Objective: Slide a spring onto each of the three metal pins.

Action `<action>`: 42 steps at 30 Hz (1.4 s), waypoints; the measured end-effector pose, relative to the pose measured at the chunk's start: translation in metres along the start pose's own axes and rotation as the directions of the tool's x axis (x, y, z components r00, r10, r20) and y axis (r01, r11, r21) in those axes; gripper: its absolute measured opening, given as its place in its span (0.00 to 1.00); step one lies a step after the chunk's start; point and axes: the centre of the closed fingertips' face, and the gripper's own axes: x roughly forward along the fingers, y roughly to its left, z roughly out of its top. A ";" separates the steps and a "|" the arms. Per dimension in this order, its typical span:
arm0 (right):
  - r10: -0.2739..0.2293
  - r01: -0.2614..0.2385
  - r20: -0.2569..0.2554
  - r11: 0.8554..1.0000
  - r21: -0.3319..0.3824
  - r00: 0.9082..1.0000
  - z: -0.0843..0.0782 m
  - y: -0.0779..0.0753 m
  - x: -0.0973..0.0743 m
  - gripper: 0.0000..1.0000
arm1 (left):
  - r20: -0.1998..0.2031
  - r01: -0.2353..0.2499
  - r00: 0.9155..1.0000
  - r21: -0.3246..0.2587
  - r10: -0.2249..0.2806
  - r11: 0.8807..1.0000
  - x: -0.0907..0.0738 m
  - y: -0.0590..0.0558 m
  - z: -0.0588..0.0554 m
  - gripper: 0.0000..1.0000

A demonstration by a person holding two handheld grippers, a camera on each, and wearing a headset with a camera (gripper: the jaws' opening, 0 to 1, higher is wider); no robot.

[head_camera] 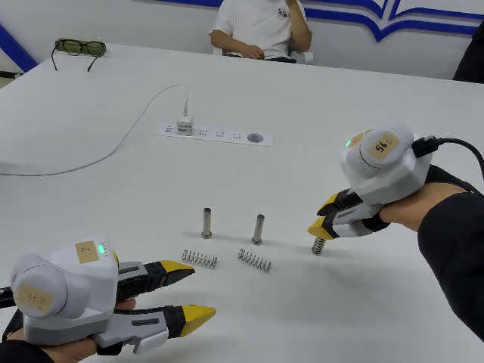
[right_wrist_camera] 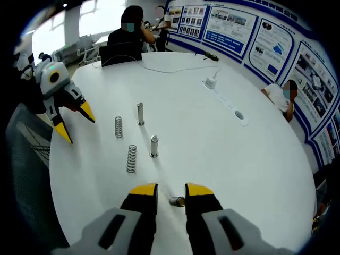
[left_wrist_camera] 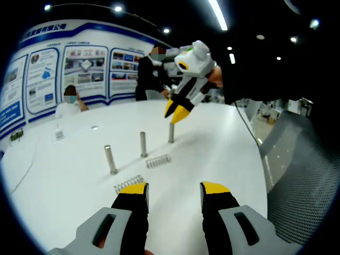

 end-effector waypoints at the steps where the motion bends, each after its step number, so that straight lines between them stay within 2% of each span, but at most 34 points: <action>1: 0.004 -0.004 0.001 1.000 -0.003 1.000 0.001 0.003 0.001 0.21 | 0.000 0.000 1.000 0.000 0.000 1.000 0.000 0.000 0.000 0.40; 12: 0.068 -0.068 0.002 0.997 -0.021 0.998 0.009 0.030 0.020 0.21 | -0.002 -0.002 1.000 0.000 0.002 1.000 -0.001 -0.001 0.000 0.39; 23: 0.127 -0.127 -0.018 0.992 -0.010 0.992 0.001 0.060 0.046 0.19 | -0.007 0.000 1.000 -0.001 0.000 1.000 0.000 -0.002 0.000 0.39; 35: 0.126 -0.126 -0.016 0.992 0.033 0.992 -0.003 0.069 0.066 0.16 | -0.013 0.001 1.000 -0.004 -0.001 1.000 0.000 -0.005 -0.002 0.39; 42: 0.124 -0.123 -0.017 0.991 0.055 0.992 -0.005 0.069 0.071 0.15 | -0.016 0.002 1.000 -0.006 -0.002 1.000 0.001 -0.005 -0.003 0.38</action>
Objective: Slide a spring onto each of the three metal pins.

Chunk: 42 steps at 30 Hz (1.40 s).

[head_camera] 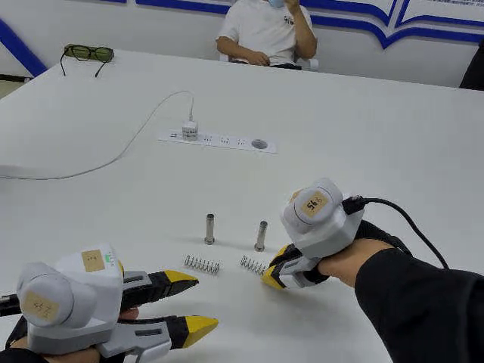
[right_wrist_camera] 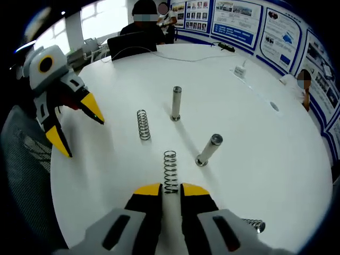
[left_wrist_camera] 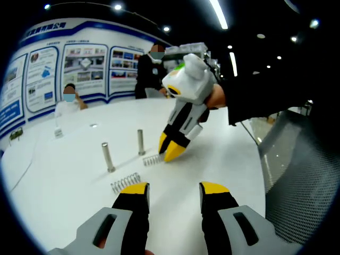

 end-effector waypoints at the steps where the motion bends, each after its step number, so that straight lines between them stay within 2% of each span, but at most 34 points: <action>1: 0.001 -0.001 0.000 1.000 0.004 1.000 -0.001 0.000 0.001 0.14 | 0.000 0.000 1.000 -0.001 0.000 1.000 0.000 0.000 0.000 0.38; 7: 0.011 -0.011 0.008 0.999 0.039 1.000 -0.002 0.001 0.001 0.12 | 0.000 0.001 1.000 0.000 -0.001 1.000 0.001 0.000 -0.001 0.38; 15: 0.025 -0.025 0.013 0.999 0.025 1.000 -0.003 0.013 -0.007 0.11 | 0.000 0.000 1.000 0.000 0.000 1.000 0.001 0.000 0.000 0.38; 20: 0.039 -0.039 0.036 0.999 0.014 0.999 -0.002 0.024 -0.017 0.11 | 0.001 0.009 1.000 0.002 -0.009 1.000 0.004 -0.003 0.001 0.37; 30: 0.090 -0.090 0.079 0.996 -0.012 0.993 -0.003 0.059 -0.037 0.11 | 0.001 0.031 1.000 0.015 -0.031 0.999 0.009 -0.009 0.004 0.37; 37: 0.137 -0.134 0.081 0.990 -0.047 0.987 -0.007 0.079 -0.047 0.11 | -0.007 0.047 0.999 0.024 -0.047 0.999 0.009 -0.014 0.003 0.36; 42: 0.174 -0.168 0.072 0.982 -0.081 0.982 -0.009 0.090 -0.051 0.11 | -0.020 0.081 0.997 0.044 -0.081 0.996 0.012 -0.025 0.004 0.36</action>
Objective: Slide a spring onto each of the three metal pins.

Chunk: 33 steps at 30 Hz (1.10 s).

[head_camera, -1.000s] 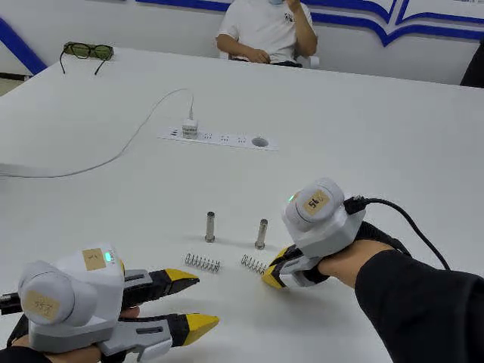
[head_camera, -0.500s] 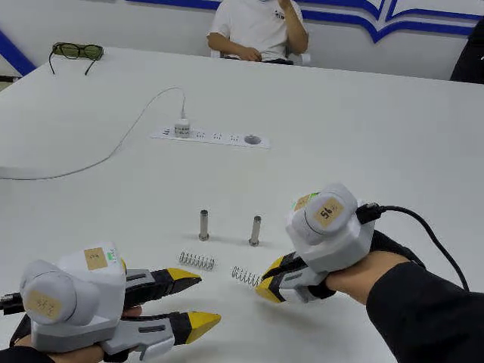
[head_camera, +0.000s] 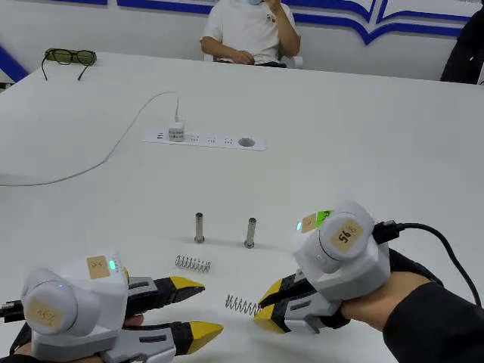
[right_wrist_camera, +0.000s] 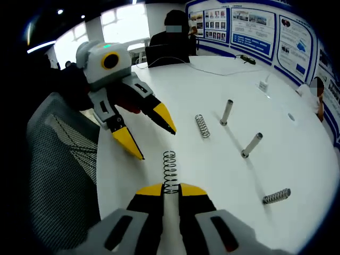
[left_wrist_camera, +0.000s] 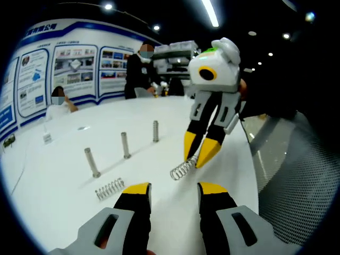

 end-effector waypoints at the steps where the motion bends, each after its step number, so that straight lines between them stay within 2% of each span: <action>1: 0.006 -0.006 -0.002 1.000 -0.008 1.000 0.000 0.002 0.000 0.11 | -0.002 0.006 1.000 0.003 -0.006 1.000 0.001 -0.001 0.000 0.35; 12: 0.063 -0.066 -0.030 0.991 -0.119 0.998 -0.005 0.018 -0.003 0.11 | -0.018 0.099 0.995 0.018 -0.098 0.995 0.006 -0.022 -0.003 0.23; 19: 0.107 -0.110 -0.029 0.981 -0.159 0.994 -0.003 0.029 -0.003 0.11 | -0.035 0.141 0.990 0.020 -0.140 0.990 0.007 -0.031 -0.006 0.21; 33: 0.128 -0.134 -0.042 0.963 -0.235 0.991 -0.003 0.035 -0.004 0.11 | -0.047 0.181 0.983 0.039 -0.179 0.983 0.009 -0.041 -0.008 0.14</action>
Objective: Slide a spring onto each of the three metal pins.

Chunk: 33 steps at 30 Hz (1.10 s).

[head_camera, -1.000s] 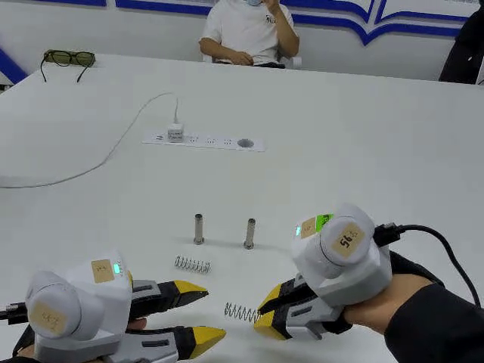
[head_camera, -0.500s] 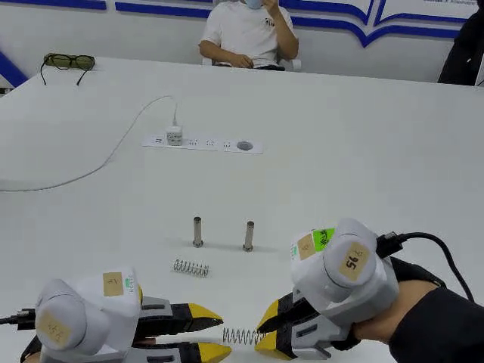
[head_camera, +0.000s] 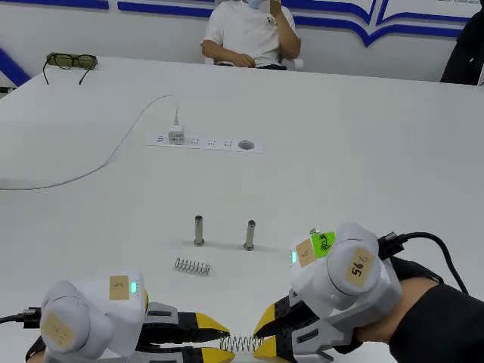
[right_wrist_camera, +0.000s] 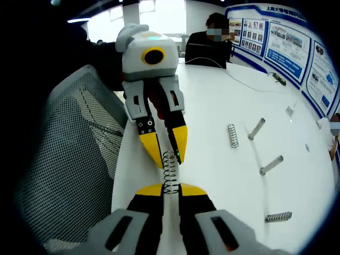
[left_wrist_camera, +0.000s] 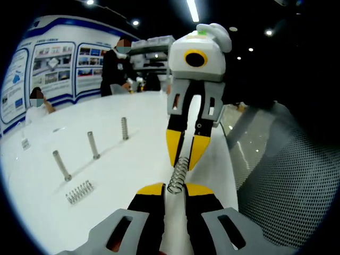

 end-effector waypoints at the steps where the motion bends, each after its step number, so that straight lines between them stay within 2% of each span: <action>1: 0.004 -0.004 0.000 1.000 -0.002 1.000 0.000 0.001 0.000 0.11 | 0.000 0.005 1.000 0.001 -0.005 1.000 0.000 -0.001 0.000 0.14; 16: -0.004 0.004 0.007 1.000 -0.010 1.000 0.001 -0.001 -0.001 0.12 | 0.017 0.030 0.999 0.009 -0.030 1.000 0.001 -0.004 0.004 0.12; 21: -0.006 0.006 -0.007 1.000 -0.009 1.000 -0.003 -0.001 0.001 0.16 | 0.032 0.050 0.998 0.004 -0.050 0.999 0.001 -0.007 0.009 0.11; 29: -0.002 0.002 -0.012 1.000 0.008 1.000 -0.008 -0.001 0.003 0.15 | 0.065 0.067 0.996 -0.003 -0.067 0.998 0.000 -0.009 0.020 0.10; 33: -0.005 0.005 -0.001 1.000 0.017 1.000 -0.007 -0.003 0.001 0.14 | 0.067 0.068 0.995 -0.003 -0.068 0.998 0.000 -0.009 0.020 0.10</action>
